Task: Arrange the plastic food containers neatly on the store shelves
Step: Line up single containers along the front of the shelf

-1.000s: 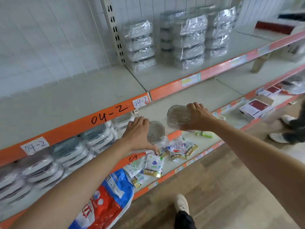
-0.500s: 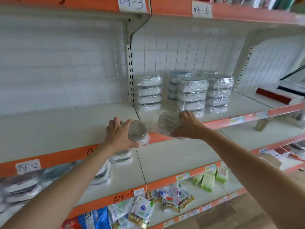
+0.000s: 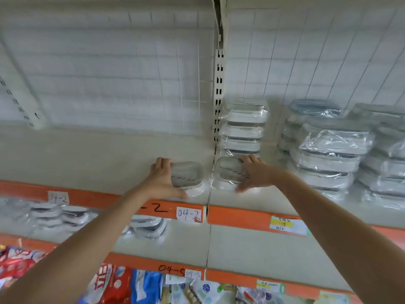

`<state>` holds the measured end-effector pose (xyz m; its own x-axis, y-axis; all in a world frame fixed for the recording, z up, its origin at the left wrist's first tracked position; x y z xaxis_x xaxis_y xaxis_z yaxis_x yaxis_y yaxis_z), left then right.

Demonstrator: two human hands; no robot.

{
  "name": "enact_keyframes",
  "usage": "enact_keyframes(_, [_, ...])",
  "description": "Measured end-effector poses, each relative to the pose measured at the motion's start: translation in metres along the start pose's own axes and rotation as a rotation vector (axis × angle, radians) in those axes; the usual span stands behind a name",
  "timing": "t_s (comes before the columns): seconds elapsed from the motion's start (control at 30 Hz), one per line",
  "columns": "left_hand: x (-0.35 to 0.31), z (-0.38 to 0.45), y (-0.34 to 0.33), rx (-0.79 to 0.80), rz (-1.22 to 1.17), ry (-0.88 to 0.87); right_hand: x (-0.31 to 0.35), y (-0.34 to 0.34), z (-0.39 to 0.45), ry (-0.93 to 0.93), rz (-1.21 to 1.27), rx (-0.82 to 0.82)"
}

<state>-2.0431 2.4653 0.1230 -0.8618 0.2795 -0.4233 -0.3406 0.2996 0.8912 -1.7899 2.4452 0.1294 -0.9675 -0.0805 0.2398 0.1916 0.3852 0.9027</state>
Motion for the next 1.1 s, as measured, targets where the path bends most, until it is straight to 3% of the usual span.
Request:
enact_keyframes(0.17, [0.007, 0.003, 0.0, 0.033, -0.06, 0.05, -0.002, -0.002, 0.008, 0.055, -0.016, 0.011])
enact_keyframes(0.43, [0.007, 0.0, 0.015, -0.06, -0.217, 0.106, 0.001, -0.006, -0.009, 0.061, 0.008, -0.003])
enact_keyframes(0.67, [-0.067, 0.017, 0.049, -0.2, -0.305, -0.211, 0.005, 0.001, -0.023, -0.018, -0.115, 0.034])
enact_keyframes(0.87, [-0.123, 0.037, 0.01, -0.055, -0.282, -0.383, 0.02, 0.055, -0.045, 0.032, -0.042, -0.07])
enact_keyframes(1.0, [-0.126, 0.043, -0.013, 0.027, -0.286, -0.395, 0.016, 0.05, -0.046, 0.044, -0.086, -0.05])
enact_keyframes(1.1, [-0.113, 0.044, -0.014, 0.109, -0.303, -0.381, 0.006, 0.041, -0.043, 0.044, 0.028, -0.062])
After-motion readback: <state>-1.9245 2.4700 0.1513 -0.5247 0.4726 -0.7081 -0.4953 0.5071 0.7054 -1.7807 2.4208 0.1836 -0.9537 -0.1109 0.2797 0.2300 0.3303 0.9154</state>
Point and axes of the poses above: each hand's wrist, its own z-axis towards the middle knuckle, its own y-axis out of the back of the hand, x = y × z, the point moved 8 cm from there along z, towards the middle knuckle, and after that the axes turned 9 degrees about x, right-handed, at the moved point
